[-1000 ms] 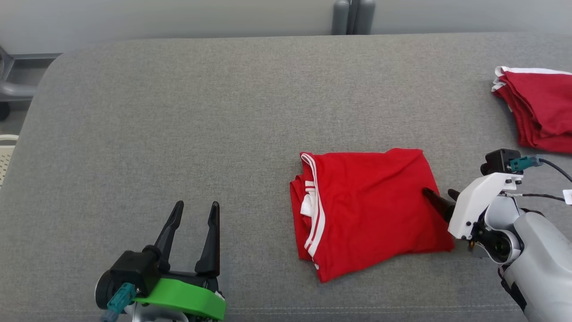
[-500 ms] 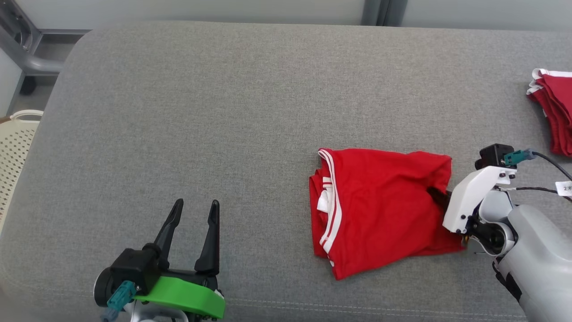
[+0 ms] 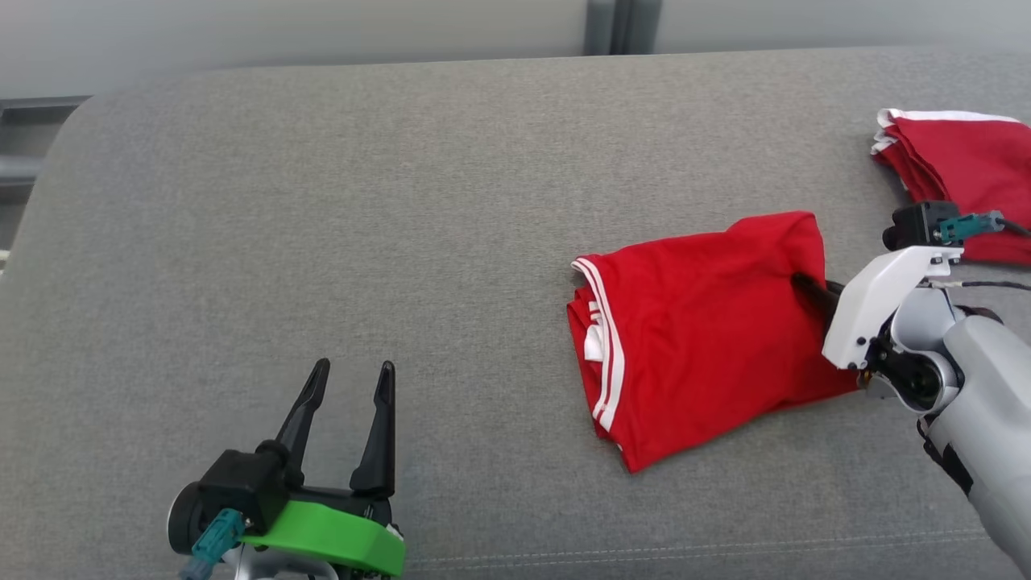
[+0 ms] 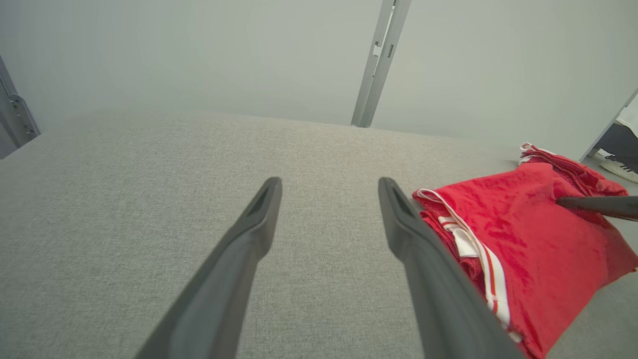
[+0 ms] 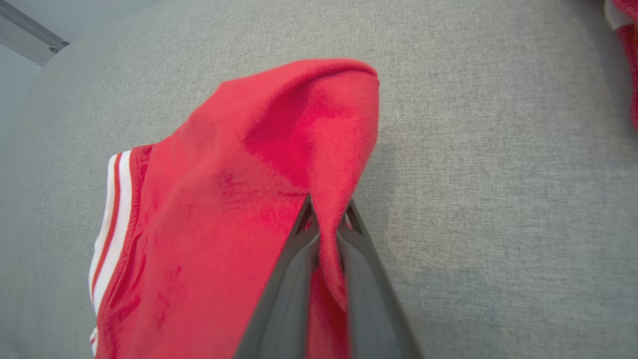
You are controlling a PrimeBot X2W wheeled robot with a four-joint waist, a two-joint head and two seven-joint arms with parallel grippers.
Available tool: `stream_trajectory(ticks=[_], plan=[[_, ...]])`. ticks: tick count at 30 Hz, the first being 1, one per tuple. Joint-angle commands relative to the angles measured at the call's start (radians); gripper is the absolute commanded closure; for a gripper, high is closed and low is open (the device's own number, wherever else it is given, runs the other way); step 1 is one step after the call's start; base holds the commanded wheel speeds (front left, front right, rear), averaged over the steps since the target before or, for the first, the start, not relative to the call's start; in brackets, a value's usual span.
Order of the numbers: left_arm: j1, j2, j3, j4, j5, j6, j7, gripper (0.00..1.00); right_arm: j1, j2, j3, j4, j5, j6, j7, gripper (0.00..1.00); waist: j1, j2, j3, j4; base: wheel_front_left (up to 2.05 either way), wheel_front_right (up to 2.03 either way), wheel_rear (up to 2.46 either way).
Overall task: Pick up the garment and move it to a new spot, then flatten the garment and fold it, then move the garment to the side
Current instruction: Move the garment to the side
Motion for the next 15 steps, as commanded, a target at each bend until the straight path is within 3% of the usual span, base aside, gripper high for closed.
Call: stream_trajectory(ticks=[1,15], plan=[[-0.002,0.002,-0.002,-0.007,0.005,0.001,-0.003,0.0,-0.022,-0.019,0.004,-0.008,-0.007,-0.001,-0.001,1.0,0.0,0.0,-0.003,-0.062,0.0,0.0,0.0],[-0.042,-0.003,-0.013,0.0,0.011,-0.006,-0.008,0.0,-0.1,-0.071,0.012,-0.054,-0.038,-0.001,0.006,1.0,0.0,0.0,0.011,-0.269,0.0,0.0,0.0]])
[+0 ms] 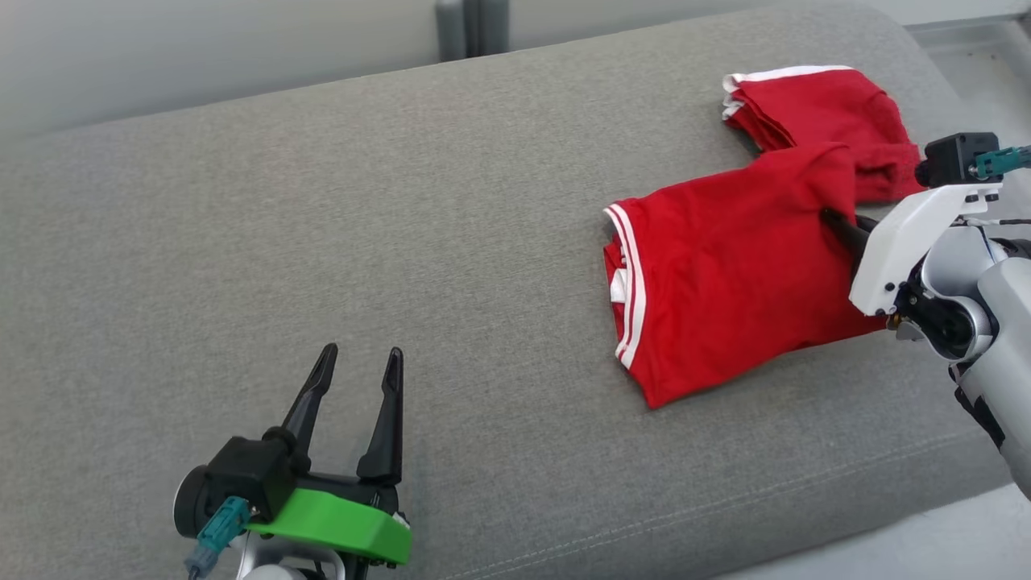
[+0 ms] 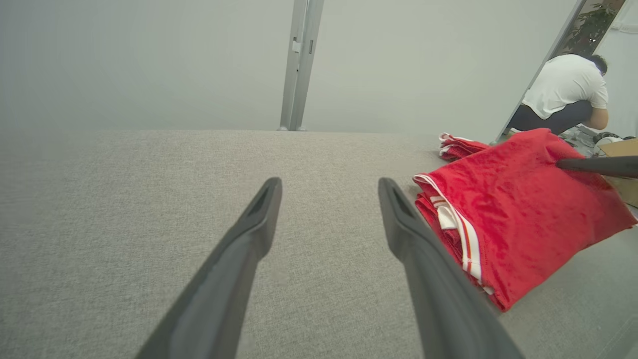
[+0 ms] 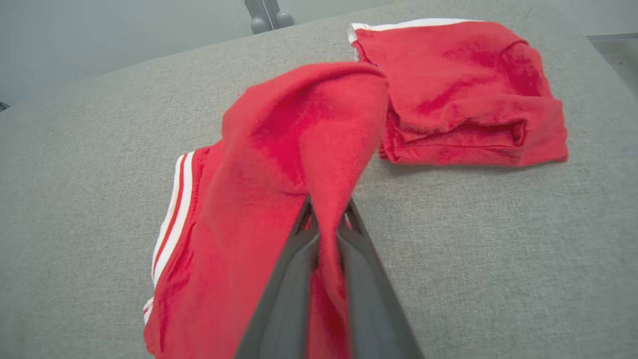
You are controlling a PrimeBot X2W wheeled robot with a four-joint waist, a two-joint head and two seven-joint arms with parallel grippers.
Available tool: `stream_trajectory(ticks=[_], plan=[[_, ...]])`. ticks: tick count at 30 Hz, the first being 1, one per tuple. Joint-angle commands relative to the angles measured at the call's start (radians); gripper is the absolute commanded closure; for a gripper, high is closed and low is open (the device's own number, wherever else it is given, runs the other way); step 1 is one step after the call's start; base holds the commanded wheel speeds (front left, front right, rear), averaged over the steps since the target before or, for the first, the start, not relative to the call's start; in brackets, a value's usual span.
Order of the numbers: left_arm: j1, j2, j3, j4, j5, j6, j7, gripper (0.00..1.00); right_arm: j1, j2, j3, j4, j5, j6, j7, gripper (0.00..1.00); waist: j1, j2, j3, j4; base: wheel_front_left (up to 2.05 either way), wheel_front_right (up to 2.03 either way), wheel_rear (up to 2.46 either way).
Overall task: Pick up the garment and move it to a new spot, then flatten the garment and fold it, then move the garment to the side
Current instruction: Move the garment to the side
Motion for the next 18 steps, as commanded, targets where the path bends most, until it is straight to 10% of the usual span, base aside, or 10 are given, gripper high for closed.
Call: stream_trajectory(ticks=[1,18], plan=[[-0.016,0.001,0.002,0.0,0.01,-0.002,-0.005,0.0,-0.013,-0.004,-0.003,-0.005,-0.007,-0.001,-0.002,1.0,0.0,-0.0001,0.014,-0.071,0.0,0.0,0.0],[-0.066,0.021,0.02,0.0,0.008,0.009,-0.007,0.0,-0.131,0.043,-0.009,-0.009,-0.04,-0.001,-0.014,1.0,0.0,-0.0001,0.071,-0.065,0.0,0.0,0.0]])
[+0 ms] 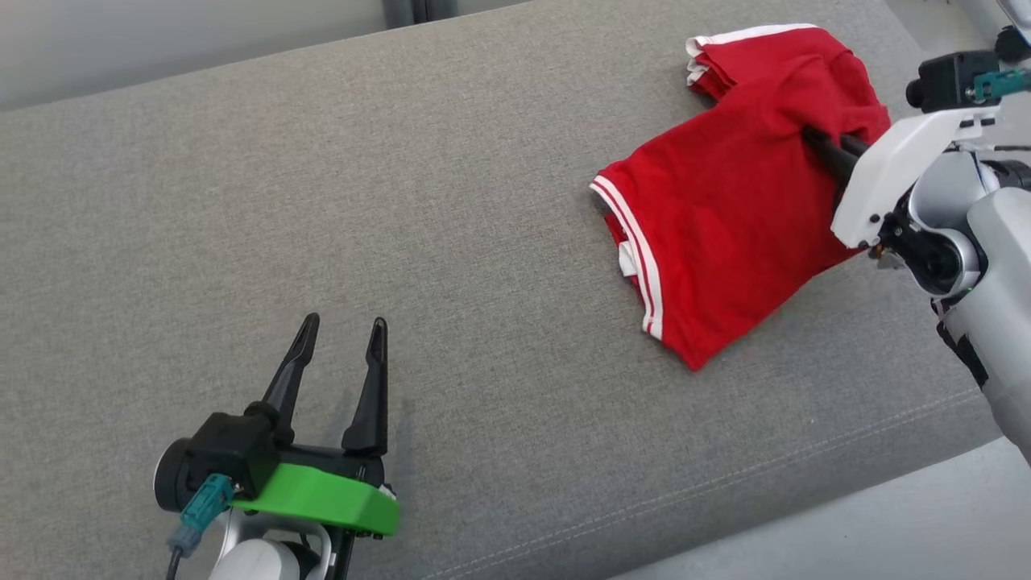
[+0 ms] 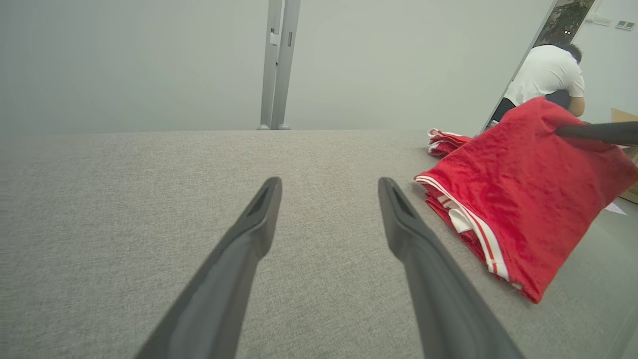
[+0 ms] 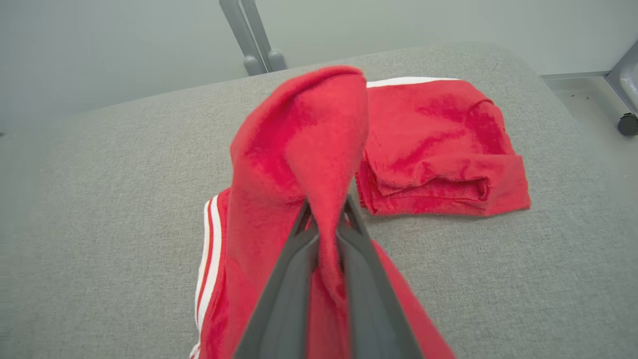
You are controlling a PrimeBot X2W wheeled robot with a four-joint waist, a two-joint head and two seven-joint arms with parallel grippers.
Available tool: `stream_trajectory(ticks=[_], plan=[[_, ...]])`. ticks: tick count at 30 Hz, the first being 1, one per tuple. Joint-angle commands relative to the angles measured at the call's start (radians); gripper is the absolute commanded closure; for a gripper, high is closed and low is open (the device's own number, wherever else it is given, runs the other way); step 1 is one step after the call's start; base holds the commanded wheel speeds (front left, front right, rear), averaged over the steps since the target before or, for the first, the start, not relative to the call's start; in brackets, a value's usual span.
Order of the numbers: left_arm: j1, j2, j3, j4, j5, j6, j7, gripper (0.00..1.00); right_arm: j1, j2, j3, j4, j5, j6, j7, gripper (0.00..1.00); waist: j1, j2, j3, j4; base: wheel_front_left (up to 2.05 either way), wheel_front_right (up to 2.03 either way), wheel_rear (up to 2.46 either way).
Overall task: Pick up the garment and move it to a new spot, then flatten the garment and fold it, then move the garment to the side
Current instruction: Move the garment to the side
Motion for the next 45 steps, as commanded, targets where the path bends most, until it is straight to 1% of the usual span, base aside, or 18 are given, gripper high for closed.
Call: stream_trajectory(ticks=[1,11,17,22,30,34,39,42,45], plan=[[-0.015,0.008,0.006,-0.001,-0.002,0.006,-0.005,0.0,-0.024,0.008,-0.008,0.006,0.005,0.0,0.003,1.0,0.0,0.0,0.006,0.013,0.0,0.0,0.0],[-0.033,0.0,0.002,0.004,-0.007,0.001,-0.014,0.0,-0.194,0.036,-0.019,0.075,-0.048,0.0,0.039,1.0,0.0,0.0,0.027,0.068,0.0,0.0,0.0],[-0.04,-0.006,0.001,0.012,-0.01,-0.001,-0.021,0.0,-0.273,0.013,-0.035,0.129,-0.084,0.0,0.064,1.0,0.0,0.0,0.046,0.102,0.0,0.0,0.0],[-0.044,0.0,0.007,0.013,-0.011,-0.002,-0.024,0.0,-0.317,0.001,-0.071,0.179,-0.105,0.0,0.076,1.0,0.0,0.0,0.06,0.118,0.0,0.0,0.0],[-0.03,0.019,0.023,-0.005,-0.012,0.011,-0.027,0.0,-0.353,0.017,-0.097,0.199,-0.128,0.0,0.11,1.0,0.0,0.0,0.065,0.105,0.0,0.0,0.0],[-0.022,0.025,0.025,-0.019,-0.006,0.023,-0.018,0.0,-0.366,0.031,-0.105,0.188,-0.134,0.0,0.147,1.0,0.0,0.0,0.057,0.088,0.0,0.0,0.0],[-0.017,0.032,0.024,-0.038,-0.004,0.031,-0.009,0.0,-0.354,0.031,-0.125,0.179,-0.137,0.0,0.196,1.0,0.0,0.0,0.052,0.073,0.0,0.0,0.0],[-0.02,0.036,0.019,-0.043,-0.002,0.028,-0.006,0.0,-0.326,0.032,-0.139,0.18,-0.138,0.0,0.198,1.0,0.0,0.0,0.055,0.074,0.0,0.0,0.0],[-0.034,0.04,0.013,-0.048,0.001,0.023,0.002,0.0,-0.312,0.024,-0.16,0.188,-0.146,0.0,0.175,1.0,0.0,0.0,0.067,0.084,0.0,0.0,0.0]])
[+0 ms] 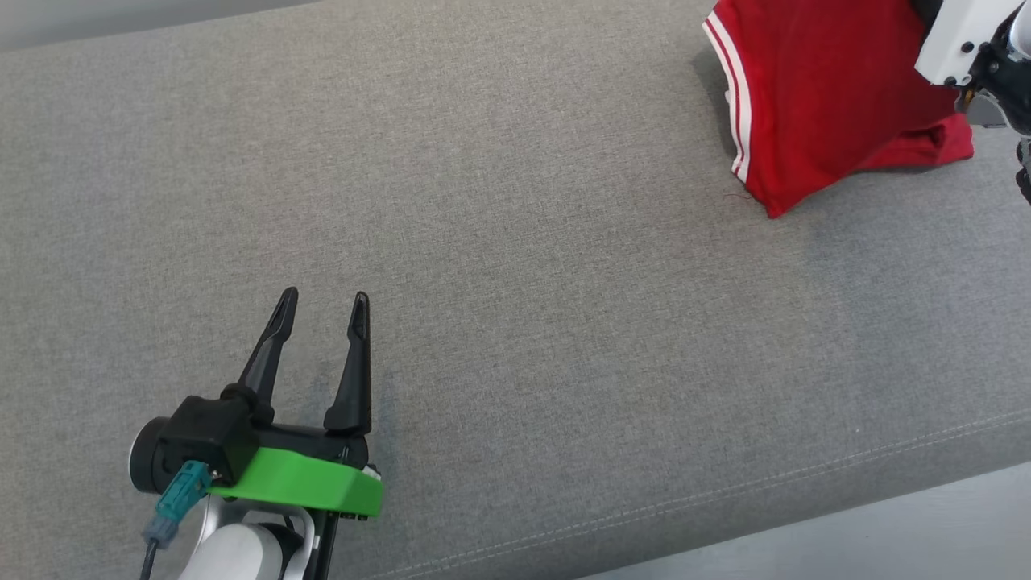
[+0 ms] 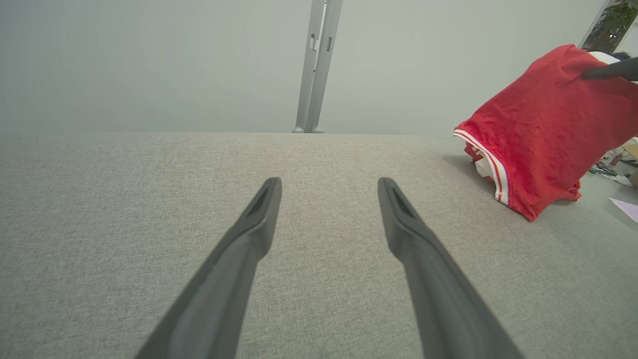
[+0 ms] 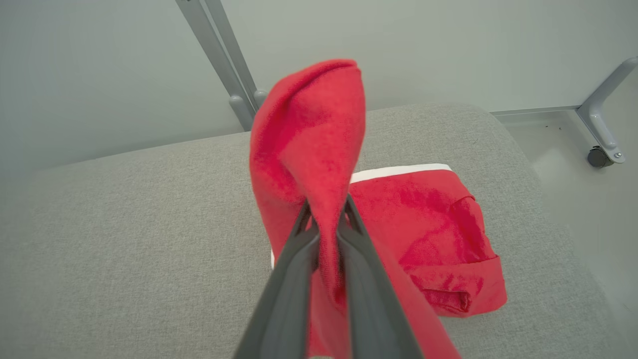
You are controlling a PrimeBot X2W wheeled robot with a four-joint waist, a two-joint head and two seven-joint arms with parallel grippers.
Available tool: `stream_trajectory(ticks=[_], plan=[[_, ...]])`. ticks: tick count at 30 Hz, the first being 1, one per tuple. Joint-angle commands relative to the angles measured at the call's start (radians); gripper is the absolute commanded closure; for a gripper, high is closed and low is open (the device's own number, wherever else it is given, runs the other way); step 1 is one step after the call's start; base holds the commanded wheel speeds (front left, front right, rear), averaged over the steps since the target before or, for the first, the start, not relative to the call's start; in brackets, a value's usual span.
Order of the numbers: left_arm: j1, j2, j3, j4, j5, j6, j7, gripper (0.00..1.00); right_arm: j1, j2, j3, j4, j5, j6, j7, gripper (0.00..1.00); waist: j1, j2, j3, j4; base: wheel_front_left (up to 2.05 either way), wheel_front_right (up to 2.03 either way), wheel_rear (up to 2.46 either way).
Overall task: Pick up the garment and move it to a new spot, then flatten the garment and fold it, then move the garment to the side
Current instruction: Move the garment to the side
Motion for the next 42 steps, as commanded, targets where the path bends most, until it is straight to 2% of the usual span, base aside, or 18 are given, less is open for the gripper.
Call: stream_trajectory(ticks=[1,16,25,29,36,37,38,39,42], plan=[[-0.011,0.011,-0.002,-0.004,0.01,-0.002,0.005,0.0,0.01,-0.011,-0.016,0.01,-0.016,0.0,-0.024,1.0,-0.0001,-0.0001,0.011,0.011,0.0,0.0,0.0],[-0.037,0.056,-0.014,-0.076,0.034,0.002,0.053,0.0,-0.035,-0.105,-0.168,0.258,-0.199,0.0,-0.244,1.0,-0.0001,-0.0001,0.101,0.059,0.0,0.0,0.0],[-0.06,0.08,-0.034,-0.133,0.053,-0.002,0.089,0.0,-0.085,-0.138,-0.185,0.36,-0.332,0.0,-0.344,1.0,-0.0001,-0.0001,0.169,0.087,0.0,0.0,0.0],[-0.058,0.091,-0.044,-0.16,0.066,0.002,0.109,0.0,-0.105,-0.161,-0.192,0.397,-0.422,0.0,-0.416,1.0,-0.0001,-0.0001,0.203,0.109,0.0,0.0,0.0],[-0.05,0.113,-0.053,-0.187,0.079,0.007,0.136,0.0,-0.114,-0.197,-0.188,0.424,-0.57,-0.001,-0.479,1.0,-0.0001,-0.0001,0.23,0.133,0.0,0.0,0.0],[-0.047,0.116,-0.053,-0.191,0.079,0.01,0.138,0.0,-0.114,-0.2,-0.198,0.428,-0.59,-0.001,-0.486,0.71,-0.0001,-0.0001,0.233,0.134,0.0,0.0,0.0],[-0.046,0.118,-0.053,-0.196,0.08,0.012,0.141,0.0,-0.115,-0.206,-0.207,0.429,-0.615,-0.001,-0.499,0.52,-0.0001,-0.0001,0.238,0.136,0.0,0.0,0.0],[-0.045,0.12,-0.052,-0.199,0.082,0.015,0.145,0.0,-0.114,-0.208,-0.216,0.431,-0.633,-0.001,-0.505,0.0,-0.0001,-0.0001,0.242,0.137,0.0,0.0,0.0],[-0.043,0.126,-0.05,-0.208,0.086,0.02,0.148,0.0,-0.103,-0.211,-0.257,0.434,-0.682,-0.001,-0.527,0.0,-0.0001,-0.0001,0.251,0.136,0.0,0.0,0.0]])
